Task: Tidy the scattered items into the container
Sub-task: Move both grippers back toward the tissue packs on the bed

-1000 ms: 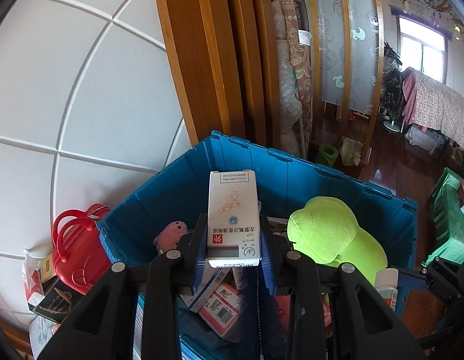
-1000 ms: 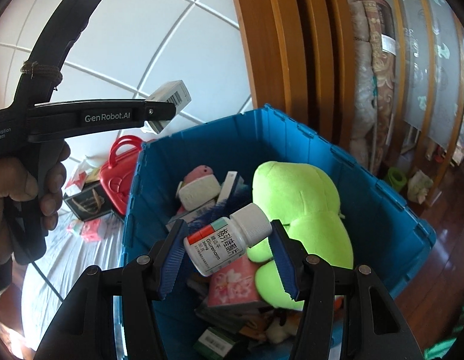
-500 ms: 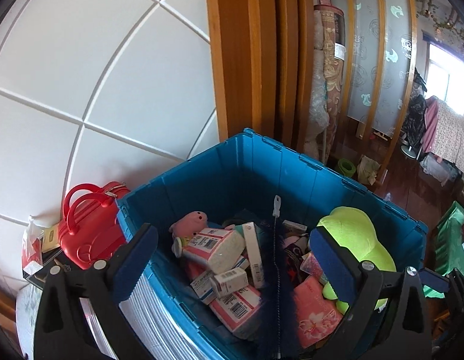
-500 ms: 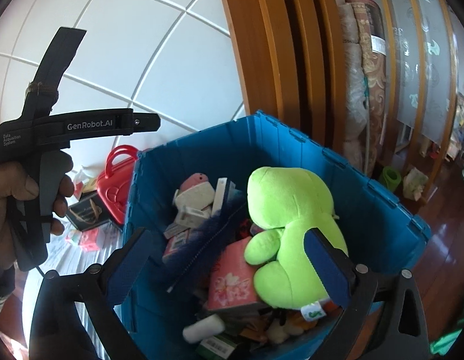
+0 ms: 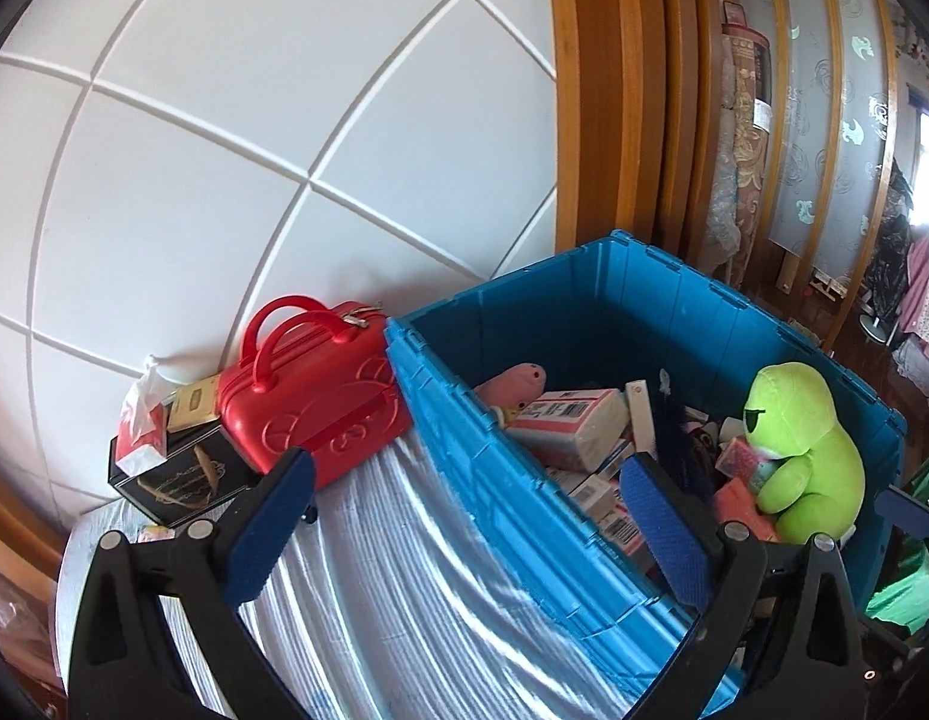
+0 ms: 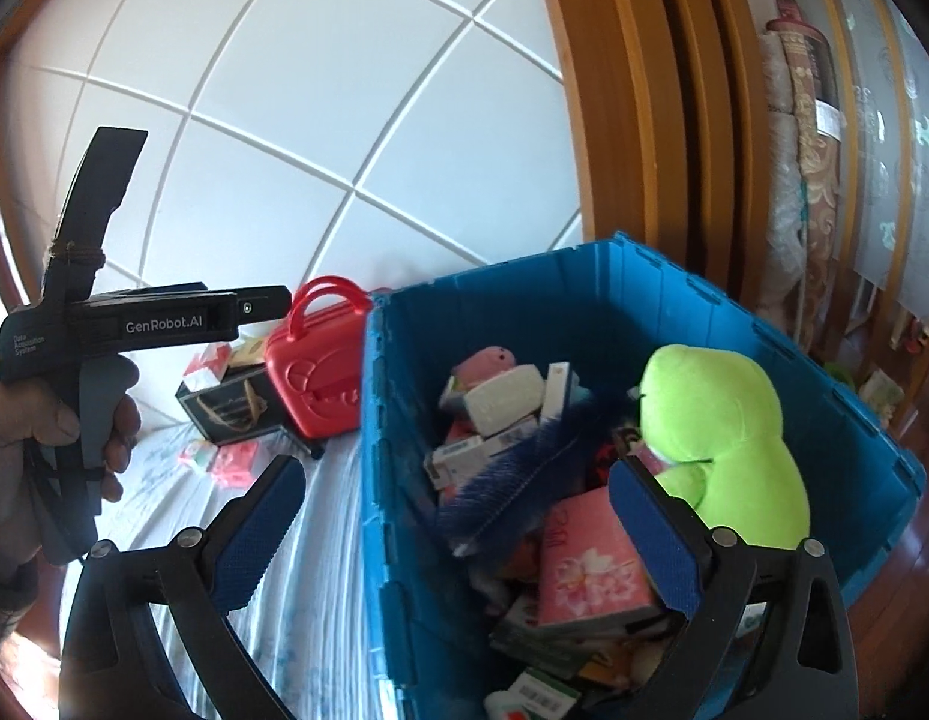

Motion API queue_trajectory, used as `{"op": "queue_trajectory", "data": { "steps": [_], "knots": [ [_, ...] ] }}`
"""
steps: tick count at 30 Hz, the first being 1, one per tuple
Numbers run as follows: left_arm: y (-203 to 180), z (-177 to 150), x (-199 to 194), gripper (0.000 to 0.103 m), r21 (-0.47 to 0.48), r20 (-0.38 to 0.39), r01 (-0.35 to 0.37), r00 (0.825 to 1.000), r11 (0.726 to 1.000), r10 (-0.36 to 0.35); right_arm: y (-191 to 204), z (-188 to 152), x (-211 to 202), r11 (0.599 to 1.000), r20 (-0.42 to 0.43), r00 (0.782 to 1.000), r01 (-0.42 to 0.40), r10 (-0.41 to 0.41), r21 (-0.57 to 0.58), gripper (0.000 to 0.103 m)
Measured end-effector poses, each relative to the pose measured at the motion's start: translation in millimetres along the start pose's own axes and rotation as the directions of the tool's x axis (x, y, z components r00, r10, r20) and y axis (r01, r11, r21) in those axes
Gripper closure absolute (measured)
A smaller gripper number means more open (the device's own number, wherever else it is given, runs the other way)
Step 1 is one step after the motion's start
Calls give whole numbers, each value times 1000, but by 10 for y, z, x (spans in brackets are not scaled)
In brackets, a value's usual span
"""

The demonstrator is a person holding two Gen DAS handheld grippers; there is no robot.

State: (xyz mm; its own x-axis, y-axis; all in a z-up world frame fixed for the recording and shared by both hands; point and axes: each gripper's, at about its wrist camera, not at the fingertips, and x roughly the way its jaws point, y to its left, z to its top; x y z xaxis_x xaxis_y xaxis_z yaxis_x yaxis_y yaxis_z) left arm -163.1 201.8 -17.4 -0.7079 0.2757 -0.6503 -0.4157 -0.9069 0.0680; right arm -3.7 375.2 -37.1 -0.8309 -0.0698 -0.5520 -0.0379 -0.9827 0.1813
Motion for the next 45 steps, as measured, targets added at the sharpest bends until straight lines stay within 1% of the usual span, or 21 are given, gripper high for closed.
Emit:
{"op": "queue_trajectory", "data": {
  "steps": [6, 12, 17, 22, 29, 34, 38, 45],
  "knots": [
    [675, -329, -170, 0, -65, -19, -63, 998, 996, 62, 574, -27, 145, 997, -28, 998, -50, 48, -60, 0],
    [1331, -640, -351, 0, -127, -33, -116, 993, 985, 113, 1195, -119, 286, 989, -64, 994, -97, 91, -112, 0],
    [1894, -927, -443, 0, -186, -51, -141, 990, 972, 134, 1673, -230, 448, 981, -104, 988, -127, 113, -144, 0],
    [2390, -1216, -462, 0, -224, -80, -170, 985, 960, 156, 2096, -337, 659, 974, -138, 983, -143, 120, -174, 0],
    [3016, -1552, -345, 0, -250, -120, -200, 977, 948, 174, 2612, -511, 1012, 969, -179, 977, -151, 116, -195, 0],
    [3415, -1750, -201, 0, -275, -148, -215, 973, 937, 180, 2950, -641, 1351, 965, -221, 968, -166, 121, -202, 0],
    [3677, -1893, -64, 0, -282, -168, -235, 967, 930, 193, 3143, -726, 1642, 959, -251, 960, -179, 122, -220, 0],
    [4106, -2099, 306, 0, -298, -200, -262, 957, 918, 208, 3431, -851, 2178, 946, -293, 949, -194, 115, -258, 0]
  ]
}}
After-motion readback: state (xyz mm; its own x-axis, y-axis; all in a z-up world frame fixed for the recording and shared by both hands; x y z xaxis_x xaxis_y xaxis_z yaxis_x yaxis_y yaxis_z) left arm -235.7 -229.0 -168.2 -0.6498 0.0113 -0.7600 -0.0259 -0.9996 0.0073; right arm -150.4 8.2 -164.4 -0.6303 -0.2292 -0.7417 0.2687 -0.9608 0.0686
